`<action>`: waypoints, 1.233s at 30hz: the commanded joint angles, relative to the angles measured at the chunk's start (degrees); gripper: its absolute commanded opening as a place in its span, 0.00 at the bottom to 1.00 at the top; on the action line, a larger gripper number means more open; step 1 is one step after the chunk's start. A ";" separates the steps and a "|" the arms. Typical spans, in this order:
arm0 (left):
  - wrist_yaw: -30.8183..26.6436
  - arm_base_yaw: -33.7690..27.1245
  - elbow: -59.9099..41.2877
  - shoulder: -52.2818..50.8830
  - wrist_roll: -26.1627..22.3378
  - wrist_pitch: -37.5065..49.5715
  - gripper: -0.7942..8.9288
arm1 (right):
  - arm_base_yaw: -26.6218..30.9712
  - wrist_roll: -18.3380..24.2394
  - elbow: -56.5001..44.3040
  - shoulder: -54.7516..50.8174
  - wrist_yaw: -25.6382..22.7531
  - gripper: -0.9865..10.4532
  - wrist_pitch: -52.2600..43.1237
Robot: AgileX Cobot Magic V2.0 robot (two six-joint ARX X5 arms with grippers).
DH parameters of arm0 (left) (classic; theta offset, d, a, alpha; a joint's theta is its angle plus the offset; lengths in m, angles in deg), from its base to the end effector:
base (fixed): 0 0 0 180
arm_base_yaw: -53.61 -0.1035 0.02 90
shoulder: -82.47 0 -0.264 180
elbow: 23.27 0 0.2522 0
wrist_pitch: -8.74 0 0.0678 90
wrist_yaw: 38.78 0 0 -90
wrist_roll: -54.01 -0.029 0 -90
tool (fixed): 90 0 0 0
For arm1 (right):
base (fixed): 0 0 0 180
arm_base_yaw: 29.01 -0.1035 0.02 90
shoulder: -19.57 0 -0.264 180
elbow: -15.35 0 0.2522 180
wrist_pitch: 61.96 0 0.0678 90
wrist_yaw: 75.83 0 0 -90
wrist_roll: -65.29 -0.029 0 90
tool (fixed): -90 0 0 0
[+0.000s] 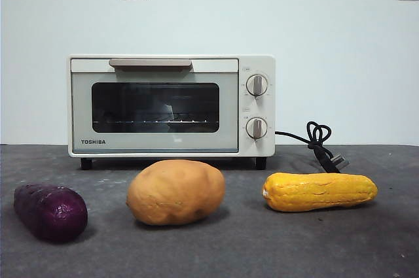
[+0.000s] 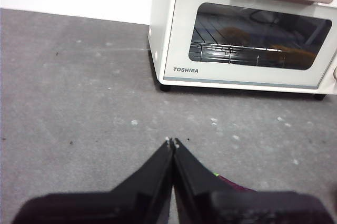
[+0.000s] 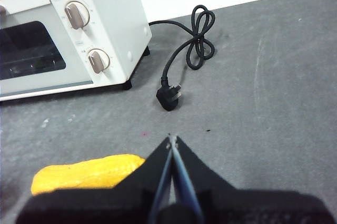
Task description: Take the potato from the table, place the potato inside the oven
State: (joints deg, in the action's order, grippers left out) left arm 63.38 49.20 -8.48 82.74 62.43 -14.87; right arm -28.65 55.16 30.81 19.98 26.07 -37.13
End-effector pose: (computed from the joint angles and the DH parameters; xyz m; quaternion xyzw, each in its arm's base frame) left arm 0.0953 0.0012 0.1528 -0.0844 0.0831 -0.0614 0.9911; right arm 0.0944 0.0054 0.1545 0.0966 0.0933 0.0923 0.9866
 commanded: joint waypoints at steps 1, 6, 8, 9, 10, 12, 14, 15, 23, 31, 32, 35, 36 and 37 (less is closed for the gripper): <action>0.13 -0.13 -0.81 -0.15 3.23 -0.04 0.08 | -0.04 -5.66 -0.76 -0.04 0.13 0.09 0.11; 0.94 -0.13 -0.70 -0.15 6.67 -0.15 0.07 | -0.04 -8.70 -0.68 -0.02 0.17 0.08 0.17; 3.06 -0.13 -0.24 -0.13 7.96 -1.38 0.07 | -0.07 -11.52 -0.26 0.13 0.68 0.08 0.20; 3.54 -0.13 0.22 -0.13 8.17 -2.58 0.07 | -0.04 -12.46 0.24 0.35 1.57 0.08 0.20; 4.42 -0.11 0.72 -0.15 8.13 -3.85 0.07 | -0.07 -12.92 0.85 0.59 1.70 0.08 0.17; 4.76 -0.11 2.03 -0.13 8.22 -6.32 0.07 | -0.11 -13.18 2.56 1.42 1.70 0.08 0.17; 4.85 -0.11 3.39 -0.11 8.41 -7.58 0.07 | -0.11 -13.33 4.44 2.64 1.70 0.08 0.20; 5.05 -0.11 4.28 0.00 8.63 -7.91 0.07 | -0.11 -13.38 5.66 3.58 1.70 0.08 0.20; 9.14 -0.11 13.25 4.39 10.86 -9.57 0.07 | -0.17 -10.05 18.75 16.06 5.97 0.08 5.14; 18.23 -0.11 26.38 16.31 6.82 -15.21 0.07 | -0.61 1.49 38.66 31.65 15.28 0.08 23.02; 18.86 -0.11 28.09 17.75 5.90 -16.50 0.07 | -0.94 2.86 40.98 33.16 15.26 0.08 25.46; 21.33 -0.09 33.75 21.99 2.29 -21.31 0.07 | -2.47 7.72 48.48 37.57 15.26 0.08 33.75; 22.53 -0.07 35.82 23.43 1.16 -23.21 0.07 | -3.26 9.42 51.28 39.08 15.23 0.08 37.00; 23.37 -0.07 37.31 24.48 0.28 -24.59 0.07 | -3.87 10.78 53.27 40.13 15.23 0.08 39.41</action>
State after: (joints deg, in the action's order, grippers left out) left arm 85.70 49.20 27.50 106.52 66.19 -38.38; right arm -32.02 61.22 82.15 59.58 41.20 0.09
